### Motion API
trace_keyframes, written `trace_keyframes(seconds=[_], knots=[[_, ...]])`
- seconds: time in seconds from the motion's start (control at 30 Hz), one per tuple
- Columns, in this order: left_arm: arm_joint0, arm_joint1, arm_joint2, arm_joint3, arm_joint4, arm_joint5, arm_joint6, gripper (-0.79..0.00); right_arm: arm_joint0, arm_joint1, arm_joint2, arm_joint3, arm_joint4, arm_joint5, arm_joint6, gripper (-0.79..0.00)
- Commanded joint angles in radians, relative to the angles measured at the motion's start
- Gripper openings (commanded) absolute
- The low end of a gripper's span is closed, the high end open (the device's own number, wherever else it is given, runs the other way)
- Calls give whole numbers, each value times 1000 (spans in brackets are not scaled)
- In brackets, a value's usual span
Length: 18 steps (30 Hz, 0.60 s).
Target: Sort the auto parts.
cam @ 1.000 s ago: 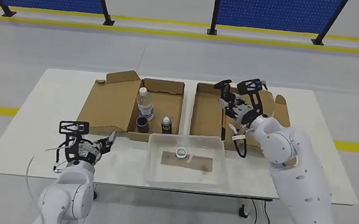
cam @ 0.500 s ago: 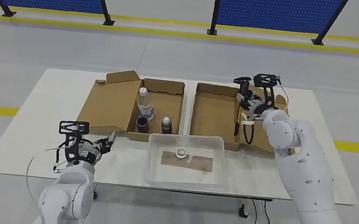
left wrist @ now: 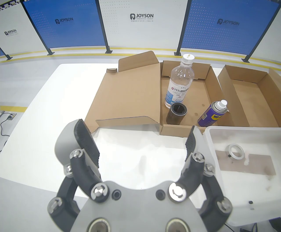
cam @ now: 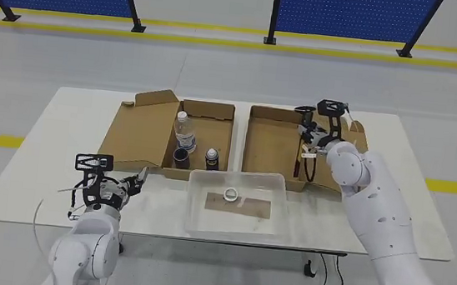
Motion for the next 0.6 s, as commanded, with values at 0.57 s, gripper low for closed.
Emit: trace_keyframes(seconds=[0.57], knots=[[0,0,0,0,0,0,0,0,75,-27,-57,123,-13,-27,5,-437]])
